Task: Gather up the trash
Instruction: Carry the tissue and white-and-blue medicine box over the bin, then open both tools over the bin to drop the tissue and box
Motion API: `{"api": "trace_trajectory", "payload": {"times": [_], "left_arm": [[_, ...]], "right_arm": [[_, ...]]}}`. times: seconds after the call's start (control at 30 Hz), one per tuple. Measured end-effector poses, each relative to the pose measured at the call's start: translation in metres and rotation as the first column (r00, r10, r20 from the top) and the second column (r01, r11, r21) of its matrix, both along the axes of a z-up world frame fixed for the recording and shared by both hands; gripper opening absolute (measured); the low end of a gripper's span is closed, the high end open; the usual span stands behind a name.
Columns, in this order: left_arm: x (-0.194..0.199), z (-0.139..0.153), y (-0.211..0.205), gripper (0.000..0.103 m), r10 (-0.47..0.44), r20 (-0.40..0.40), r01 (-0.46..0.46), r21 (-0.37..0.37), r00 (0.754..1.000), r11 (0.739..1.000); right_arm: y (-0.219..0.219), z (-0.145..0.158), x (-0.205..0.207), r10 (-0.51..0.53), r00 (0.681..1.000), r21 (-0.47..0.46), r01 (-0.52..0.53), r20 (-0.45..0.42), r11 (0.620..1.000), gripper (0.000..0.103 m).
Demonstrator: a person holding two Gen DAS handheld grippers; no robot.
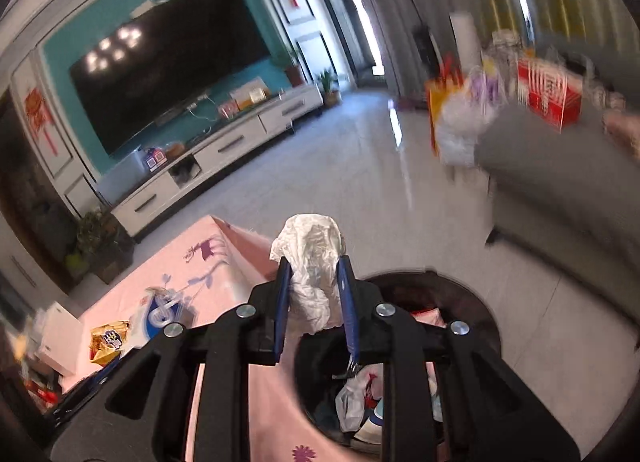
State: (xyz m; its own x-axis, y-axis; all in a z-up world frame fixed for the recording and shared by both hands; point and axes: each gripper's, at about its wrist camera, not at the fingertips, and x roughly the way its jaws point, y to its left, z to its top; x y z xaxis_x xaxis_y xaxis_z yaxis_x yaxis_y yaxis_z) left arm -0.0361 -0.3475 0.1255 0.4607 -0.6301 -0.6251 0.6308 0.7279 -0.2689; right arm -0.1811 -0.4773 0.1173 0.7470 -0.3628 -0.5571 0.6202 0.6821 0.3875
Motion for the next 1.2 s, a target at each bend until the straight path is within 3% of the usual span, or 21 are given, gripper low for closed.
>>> {"api": "trace_trajectory", "payload": {"times": [0.13, 0.37, 0.5, 0.8, 0.93, 1.0, 1.07, 1.13, 1.2], "left_arm": [[0.005, -0.023, -0.044, 0.021, -0.052, -0.050, 0.053, 0.006, 0.997, 0.999], [0.008, -0.064, -0.103, 0.021, -0.127, -0.151, 0.128, -0.002, 0.980, 0.992], [0.008, -0.085, -0.124, 0.021, -0.144, -0.188, 0.149, 0.011, 0.971, 0.989], [0.011, -0.116, -0.130, 0.022, -0.179, -0.250, 0.191, 0.026, 0.952, 0.981], [0.011, -0.119, -0.126, 0.023, -0.193, -0.265, 0.204, 0.017, 0.945, 0.979], [0.011, -0.117, -0.123, 0.030, -0.188, -0.266, 0.196, 0.005, 0.945, 0.981], [0.011, -0.113, -0.120, 0.049, -0.191, -0.263, 0.194, -0.013, 0.946, 0.981], [0.009, -0.107, -0.117, 0.061, -0.190, -0.249, 0.190, -0.025, 0.950, 0.981], [0.009, -0.099, -0.113, 0.071, -0.188, -0.234, 0.184, -0.038, 0.954, 0.982]], "right_arm": [[-0.042, -0.040, -0.003, -0.023, 0.998, 0.123, 0.029, -0.050, 0.992, 0.025], [-0.078, -0.079, -0.015, -0.127, 0.982, 0.208, 0.154, -0.139, 0.966, 0.025], [-0.083, -0.093, -0.013, -0.115, 0.981, 0.264, 0.153, -0.154, 0.952, 0.025], [-0.077, -0.100, -0.001, -0.125, 0.965, 0.231, 0.178, -0.229, 0.956, 0.026], [-0.083, -0.101, -0.002, -0.138, 0.963, 0.234, 0.193, -0.231, 0.953, 0.034], [-0.085, -0.101, -0.001, -0.144, 0.963, 0.231, 0.197, -0.229, 0.953, 0.038], [-0.084, -0.099, -0.002, -0.149, 0.963, 0.232, 0.202, -0.225, 0.952, 0.043], [-0.084, -0.098, -0.003, -0.161, 0.962, 0.229, 0.212, -0.223, 0.950, 0.051], [-0.081, -0.094, -0.003, -0.171, 0.959, 0.203, 0.218, -0.225, 0.955, 0.052]]}}
